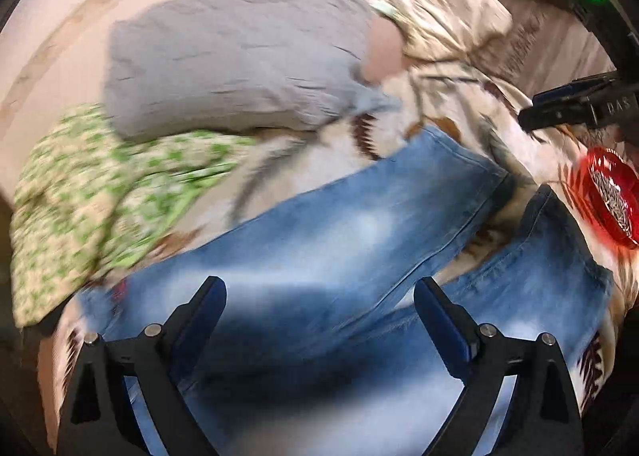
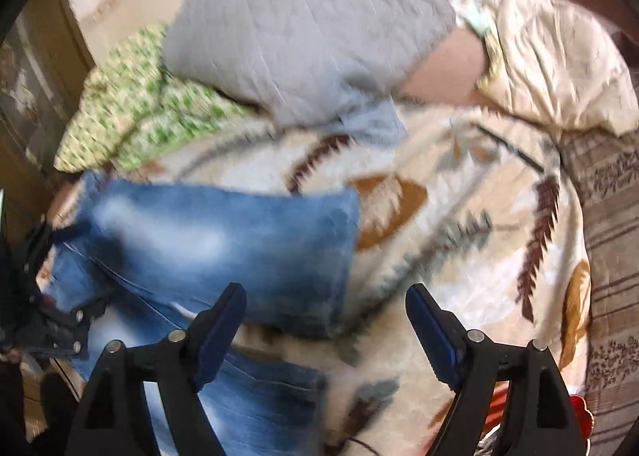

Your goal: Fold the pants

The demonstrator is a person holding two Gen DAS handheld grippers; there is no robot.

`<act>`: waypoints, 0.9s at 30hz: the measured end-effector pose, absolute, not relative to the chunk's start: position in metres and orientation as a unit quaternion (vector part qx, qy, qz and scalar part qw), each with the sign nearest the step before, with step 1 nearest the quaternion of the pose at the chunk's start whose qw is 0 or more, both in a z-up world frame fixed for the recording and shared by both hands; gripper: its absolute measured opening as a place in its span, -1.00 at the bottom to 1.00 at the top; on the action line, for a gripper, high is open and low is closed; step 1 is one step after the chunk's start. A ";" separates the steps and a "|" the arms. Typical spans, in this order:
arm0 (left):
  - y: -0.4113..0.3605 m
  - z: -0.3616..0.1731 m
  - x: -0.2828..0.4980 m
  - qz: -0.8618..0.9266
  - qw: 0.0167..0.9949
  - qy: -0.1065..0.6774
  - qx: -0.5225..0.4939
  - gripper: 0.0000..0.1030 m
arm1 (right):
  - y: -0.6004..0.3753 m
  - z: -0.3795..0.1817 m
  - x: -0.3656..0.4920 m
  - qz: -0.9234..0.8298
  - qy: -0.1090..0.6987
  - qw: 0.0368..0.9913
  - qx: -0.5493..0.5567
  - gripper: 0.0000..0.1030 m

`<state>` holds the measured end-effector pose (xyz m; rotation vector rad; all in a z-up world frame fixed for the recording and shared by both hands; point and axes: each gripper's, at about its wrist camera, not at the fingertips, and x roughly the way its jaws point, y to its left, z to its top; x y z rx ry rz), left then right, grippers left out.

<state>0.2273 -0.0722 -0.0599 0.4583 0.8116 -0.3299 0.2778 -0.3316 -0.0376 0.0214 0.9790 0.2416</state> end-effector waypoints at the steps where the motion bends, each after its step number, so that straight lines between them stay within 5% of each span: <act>1: -0.055 -0.055 0.219 -0.144 0.888 0.386 0.207 0.86 | -0.320 -0.029 0.277 0.125 0.458 0.880 0.011 0.73; 14: 0.205 -0.065 0.119 0.099 0.892 0.428 -0.105 1.00 | -0.072 -0.023 0.307 0.270 0.445 0.852 -0.060 0.84; 27: 0.269 -0.131 0.100 0.115 0.865 0.442 -0.207 1.00 | 0.153 -0.043 0.351 0.305 0.443 0.815 -0.218 0.84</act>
